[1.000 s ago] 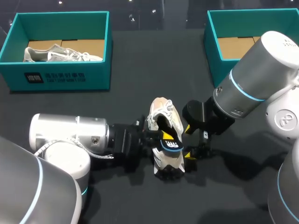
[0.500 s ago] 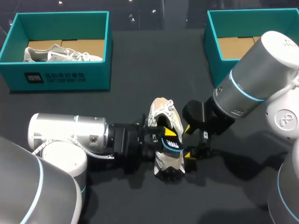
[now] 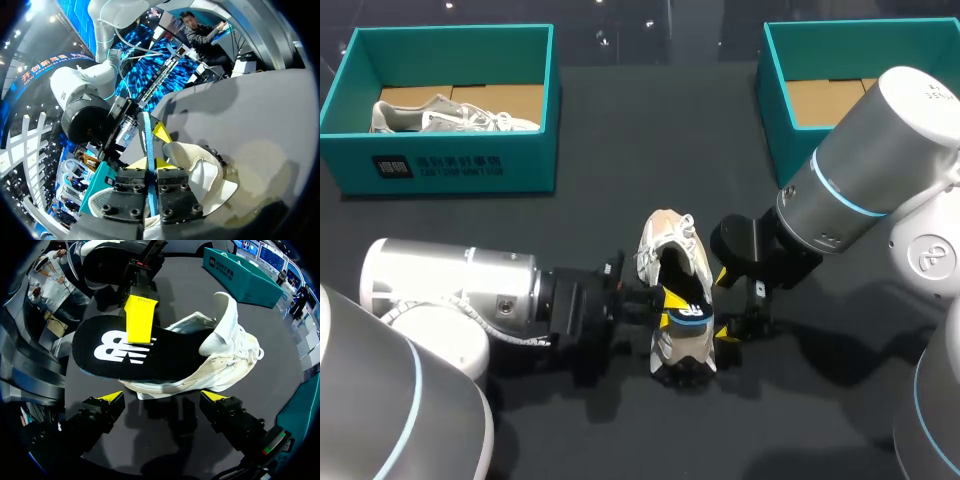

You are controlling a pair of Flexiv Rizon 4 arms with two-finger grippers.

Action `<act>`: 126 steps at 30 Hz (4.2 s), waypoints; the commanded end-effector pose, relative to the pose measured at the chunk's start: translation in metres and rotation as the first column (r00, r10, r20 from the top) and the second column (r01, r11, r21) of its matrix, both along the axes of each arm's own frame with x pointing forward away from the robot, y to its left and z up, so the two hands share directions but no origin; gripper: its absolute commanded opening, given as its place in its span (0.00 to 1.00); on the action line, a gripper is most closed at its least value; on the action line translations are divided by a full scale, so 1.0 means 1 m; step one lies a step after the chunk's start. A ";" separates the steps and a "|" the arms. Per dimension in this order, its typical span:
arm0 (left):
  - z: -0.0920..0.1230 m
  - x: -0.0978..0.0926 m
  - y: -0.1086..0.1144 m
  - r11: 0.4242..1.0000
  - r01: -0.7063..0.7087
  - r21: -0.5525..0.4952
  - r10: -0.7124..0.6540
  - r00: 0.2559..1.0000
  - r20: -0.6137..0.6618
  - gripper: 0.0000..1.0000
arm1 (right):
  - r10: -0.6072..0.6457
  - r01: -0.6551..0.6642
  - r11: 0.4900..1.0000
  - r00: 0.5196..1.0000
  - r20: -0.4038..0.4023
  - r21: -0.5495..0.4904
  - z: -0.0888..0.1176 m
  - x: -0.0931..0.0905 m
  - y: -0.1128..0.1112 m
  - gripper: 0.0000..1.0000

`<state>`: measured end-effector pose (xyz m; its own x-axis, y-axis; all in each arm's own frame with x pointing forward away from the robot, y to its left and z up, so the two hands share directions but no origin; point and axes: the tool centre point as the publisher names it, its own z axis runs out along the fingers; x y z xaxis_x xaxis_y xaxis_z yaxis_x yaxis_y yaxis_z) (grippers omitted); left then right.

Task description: Take the shoe out of the shoebox, open the shoe tongue, remove and reinsert the insole, then place the shoe into the shoebox

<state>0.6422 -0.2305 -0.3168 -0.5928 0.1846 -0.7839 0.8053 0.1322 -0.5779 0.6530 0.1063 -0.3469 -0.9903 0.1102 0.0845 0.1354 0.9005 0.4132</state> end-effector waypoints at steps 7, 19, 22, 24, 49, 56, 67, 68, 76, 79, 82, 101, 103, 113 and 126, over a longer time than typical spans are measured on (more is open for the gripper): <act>-0.019 0.014 -0.012 0.999 0.001 0.032 -0.001 1.000 0.021 0.00 | -0.002 0.002 1.000 1.000 0.003 -0.001 0.000 -0.002 0.000 1.00; -0.036 0.043 -0.007 0.999 -0.039 0.037 0.038 0.999 0.019 0.00 | -0.002 0.002 1.000 1.000 0.003 -0.001 0.000 -0.002 0.000 1.00; -0.036 0.045 -0.007 0.998 -0.043 0.040 0.043 0.999 0.001 0.00 | -0.002 0.002 1.000 1.000 0.003 -0.001 0.000 -0.002 0.000 1.00; -0.033 0.041 -0.006 0.999 -0.033 0.030 0.033 0.999 -0.011 0.16 | -0.002 0.002 1.000 1.000 0.003 -0.001 0.000 -0.002 0.000 1.00; -0.016 0.011 -0.022 0.997 0.067 0.027 -0.067 0.998 -0.007 0.00 | -0.002 0.002 1.000 1.000 0.003 -0.001 0.000 -0.002 0.000 1.00; -0.034 0.030 -0.024 0.998 0.038 0.047 -0.038 0.999 -0.001 0.00 | -0.002 0.002 1.000 1.000 0.003 -0.001 0.000 -0.002 0.000 1.00; -0.034 0.039 -0.019 0.998 0.017 0.061 -0.016 1.000 -0.016 0.08 | -0.002 0.002 1.000 1.000 0.003 -0.001 0.000 -0.002 0.000 1.00; -0.031 0.037 -0.018 0.998 0.022 0.059 -0.021 1.000 -0.020 0.25 | -0.002 0.002 1.000 1.000 0.003 -0.001 0.000 -0.002 0.000 1.00; -0.012 0.020 -0.013 0.998 0.041 0.052 -0.036 0.995 -0.090 0.44 | -0.002 0.002 1.000 1.000 0.003 -0.001 0.000 -0.002 0.000 1.00; -0.010 0.016 -0.013 0.997 0.044 0.071 -0.036 0.993 -0.109 0.44 | -0.002 0.002 1.000 1.000 0.003 -0.001 0.000 -0.002 0.000 1.00; -0.009 0.012 -0.013 0.995 0.045 0.093 -0.033 0.991 -0.127 0.41 | -0.002 0.002 1.000 1.000 0.003 -0.001 0.000 -0.002 0.000 1.00; -0.047 0.031 -0.023 0.975 0.018 0.222 0.001 0.996 -0.086 0.00 | -0.002 0.002 1.000 1.000 0.003 -0.001 0.000 -0.002 0.000 1.00; -0.045 0.031 -0.021 0.976 0.018 0.219 0.003 0.996 -0.095 0.00 | -0.002 0.002 1.000 1.000 0.003 -0.001 0.000 -0.002 0.000 1.00; -0.014 0.020 -0.016 0.980 0.038 0.195 -0.011 0.991 -0.137 0.29 | -0.002 0.002 1.000 1.000 0.003 -0.001 0.000 -0.002 0.000 1.00; 0.002 0.011 -0.005 0.955 0.099 0.279 -0.043 0.978 -0.203 0.39 | -0.011 0.011 1.000 1.000 0.001 0.007 0.010 0.000 -0.015 1.00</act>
<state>0.6525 -0.2402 -0.3212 -0.7086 0.3984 -0.5824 0.6948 0.2501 -0.6743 0.6568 0.1032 -0.3443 -0.9890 0.1196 0.0865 0.1450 0.8981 0.4153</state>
